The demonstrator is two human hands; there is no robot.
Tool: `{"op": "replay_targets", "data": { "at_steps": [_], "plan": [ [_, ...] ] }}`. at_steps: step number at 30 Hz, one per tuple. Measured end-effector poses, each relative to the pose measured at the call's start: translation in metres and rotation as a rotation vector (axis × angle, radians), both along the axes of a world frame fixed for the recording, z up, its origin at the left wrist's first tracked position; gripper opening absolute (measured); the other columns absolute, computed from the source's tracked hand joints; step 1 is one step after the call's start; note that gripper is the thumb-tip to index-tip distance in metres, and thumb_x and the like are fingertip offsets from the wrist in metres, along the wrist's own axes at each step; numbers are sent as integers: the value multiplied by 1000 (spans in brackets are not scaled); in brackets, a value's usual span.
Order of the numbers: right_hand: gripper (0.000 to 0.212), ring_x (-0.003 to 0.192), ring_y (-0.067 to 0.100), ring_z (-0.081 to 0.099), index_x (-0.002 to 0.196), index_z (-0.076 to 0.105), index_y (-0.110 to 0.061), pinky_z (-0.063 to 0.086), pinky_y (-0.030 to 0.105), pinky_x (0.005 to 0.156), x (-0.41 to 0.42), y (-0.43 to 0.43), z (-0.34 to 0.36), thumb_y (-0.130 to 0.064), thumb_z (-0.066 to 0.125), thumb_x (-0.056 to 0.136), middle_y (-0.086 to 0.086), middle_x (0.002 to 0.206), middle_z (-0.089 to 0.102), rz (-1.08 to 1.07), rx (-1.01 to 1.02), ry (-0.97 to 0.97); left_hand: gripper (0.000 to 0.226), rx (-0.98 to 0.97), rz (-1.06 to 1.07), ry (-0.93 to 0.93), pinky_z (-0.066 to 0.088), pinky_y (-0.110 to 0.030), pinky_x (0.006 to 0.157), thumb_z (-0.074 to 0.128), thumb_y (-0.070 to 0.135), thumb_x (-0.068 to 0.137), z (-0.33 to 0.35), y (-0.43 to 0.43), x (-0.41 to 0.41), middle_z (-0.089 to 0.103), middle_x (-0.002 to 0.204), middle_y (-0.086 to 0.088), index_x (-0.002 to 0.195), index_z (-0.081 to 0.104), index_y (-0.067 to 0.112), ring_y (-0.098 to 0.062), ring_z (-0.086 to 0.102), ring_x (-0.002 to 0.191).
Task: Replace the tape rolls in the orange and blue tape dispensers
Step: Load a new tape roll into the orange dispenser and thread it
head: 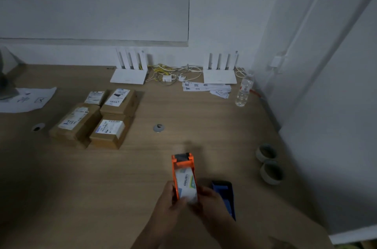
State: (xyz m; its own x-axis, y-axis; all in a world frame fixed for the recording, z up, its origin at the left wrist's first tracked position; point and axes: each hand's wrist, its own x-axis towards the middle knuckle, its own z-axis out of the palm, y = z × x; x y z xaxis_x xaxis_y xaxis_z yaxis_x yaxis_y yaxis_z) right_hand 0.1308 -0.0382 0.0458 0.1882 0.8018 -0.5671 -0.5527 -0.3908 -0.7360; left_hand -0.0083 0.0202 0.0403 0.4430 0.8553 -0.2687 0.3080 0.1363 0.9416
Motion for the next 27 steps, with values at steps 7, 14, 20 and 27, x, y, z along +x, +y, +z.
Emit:
{"op": "replay_targets", "data": {
  "at_steps": [7, 14, 20, 27],
  "plan": [
    [42, 104, 39, 69, 118, 63, 9, 62, 35, 77, -16, -1, -35, 26, 49, 82, 29, 112, 70, -162, -96, 100, 39, -33, -53, 108, 56, -9, 78, 77, 38, 78, -43, 2, -12, 79, 102, -1, 109, 64, 21, -11, 76, 99],
    [51, 113, 39, 64, 114, 67, -5, 46, 53, 105, -21, -12, -64, 28, 48, 81, 24, 123, 66, -217, -120, 66, 41, -64, -137, 62, 52, 0, 81, 65, -9, 93, -77, 4, -16, 74, 114, 6, 129, 54, 7, 19, 69, 95],
    [43, 104, 39, 69, 79, 82, -7, 50, 50, 102, -23, -16, -77, -19, 98, 41, 21, 107, 74, -209, -213, 26, 43, -80, -145, 47, 55, -3, 88, 65, 17, 81, -95, 0, -14, 69, 111, 48, 118, 52, 35, 15, 70, 105],
    [33, 105, 34, 69, 99, 74, -8, 53, 39, 93, -19, -15, -61, 11, 51, 84, 16, 101, 77, -104, -339, 38, 50, -102, -149, 86, 52, 1, 86, 62, 14, 75, -95, 6, -10, 66, 105, 54, 117, 52, 40, 19, 68, 103]
  ]
}}
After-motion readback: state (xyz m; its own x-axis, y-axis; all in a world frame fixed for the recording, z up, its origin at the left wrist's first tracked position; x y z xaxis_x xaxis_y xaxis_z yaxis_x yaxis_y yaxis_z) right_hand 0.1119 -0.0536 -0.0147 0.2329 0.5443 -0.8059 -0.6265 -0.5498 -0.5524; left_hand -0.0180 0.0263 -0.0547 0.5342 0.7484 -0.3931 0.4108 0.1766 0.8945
